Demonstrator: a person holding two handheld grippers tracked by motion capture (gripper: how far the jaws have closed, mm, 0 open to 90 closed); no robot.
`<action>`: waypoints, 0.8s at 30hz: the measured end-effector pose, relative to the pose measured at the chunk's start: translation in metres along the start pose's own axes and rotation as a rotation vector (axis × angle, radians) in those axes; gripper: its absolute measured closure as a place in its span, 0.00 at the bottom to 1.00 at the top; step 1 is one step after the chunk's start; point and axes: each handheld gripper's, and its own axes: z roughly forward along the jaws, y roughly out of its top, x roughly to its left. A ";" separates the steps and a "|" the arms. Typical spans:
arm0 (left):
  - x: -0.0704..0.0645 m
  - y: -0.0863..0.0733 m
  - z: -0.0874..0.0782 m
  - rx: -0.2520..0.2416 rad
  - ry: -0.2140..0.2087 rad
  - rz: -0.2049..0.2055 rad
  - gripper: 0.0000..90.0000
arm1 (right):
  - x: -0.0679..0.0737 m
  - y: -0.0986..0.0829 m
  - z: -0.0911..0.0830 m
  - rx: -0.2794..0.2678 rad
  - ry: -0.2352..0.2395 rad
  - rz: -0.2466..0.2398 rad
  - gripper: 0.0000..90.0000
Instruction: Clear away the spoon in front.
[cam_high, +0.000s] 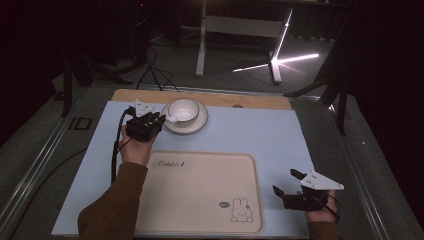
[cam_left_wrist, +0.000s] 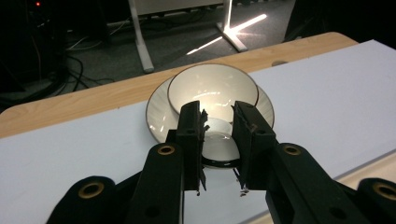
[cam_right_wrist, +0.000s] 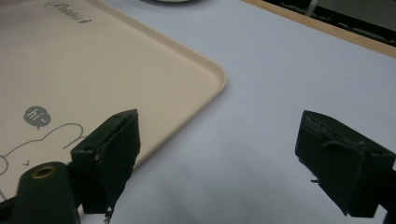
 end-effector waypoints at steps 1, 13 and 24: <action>0.001 -0.002 -0.002 -0.001 0.004 -0.004 0.82 | 0.000 0.000 0.000 0.000 0.000 0.000 0.15; 0.004 -0.025 -0.017 0.005 0.007 -0.048 0.82 | 0.000 0.000 0.000 0.001 0.000 0.001 0.15; -0.005 -0.056 -0.037 0.016 0.072 -0.080 0.82 | 0.001 0.000 0.001 0.000 0.002 0.002 0.15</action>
